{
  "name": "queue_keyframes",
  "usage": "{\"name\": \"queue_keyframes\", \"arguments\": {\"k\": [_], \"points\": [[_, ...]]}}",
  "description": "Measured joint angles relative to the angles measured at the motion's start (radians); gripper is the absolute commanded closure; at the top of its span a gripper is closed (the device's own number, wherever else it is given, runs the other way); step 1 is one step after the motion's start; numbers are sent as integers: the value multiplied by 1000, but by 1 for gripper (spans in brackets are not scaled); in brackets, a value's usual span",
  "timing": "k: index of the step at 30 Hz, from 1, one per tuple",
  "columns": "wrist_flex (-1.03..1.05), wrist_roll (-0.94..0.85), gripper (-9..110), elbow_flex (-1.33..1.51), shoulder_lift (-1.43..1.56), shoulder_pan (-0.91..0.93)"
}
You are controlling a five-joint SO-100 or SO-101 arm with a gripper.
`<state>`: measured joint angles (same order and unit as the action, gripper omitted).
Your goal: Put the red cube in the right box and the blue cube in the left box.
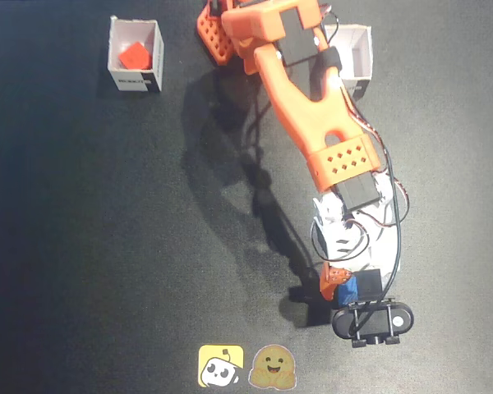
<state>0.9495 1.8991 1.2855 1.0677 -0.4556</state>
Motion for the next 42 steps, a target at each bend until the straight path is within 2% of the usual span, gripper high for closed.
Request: {"name": "queue_keyframes", "arguments": {"k": [11, 26, 32, 42], "points": [[-14, 46, 80, 0, -61, -32], [-20, 46, 91, 0, -78, -32], [-18, 46, 92, 0, -78, -32], [153, -15, 92, 0, 15, 14]]}}
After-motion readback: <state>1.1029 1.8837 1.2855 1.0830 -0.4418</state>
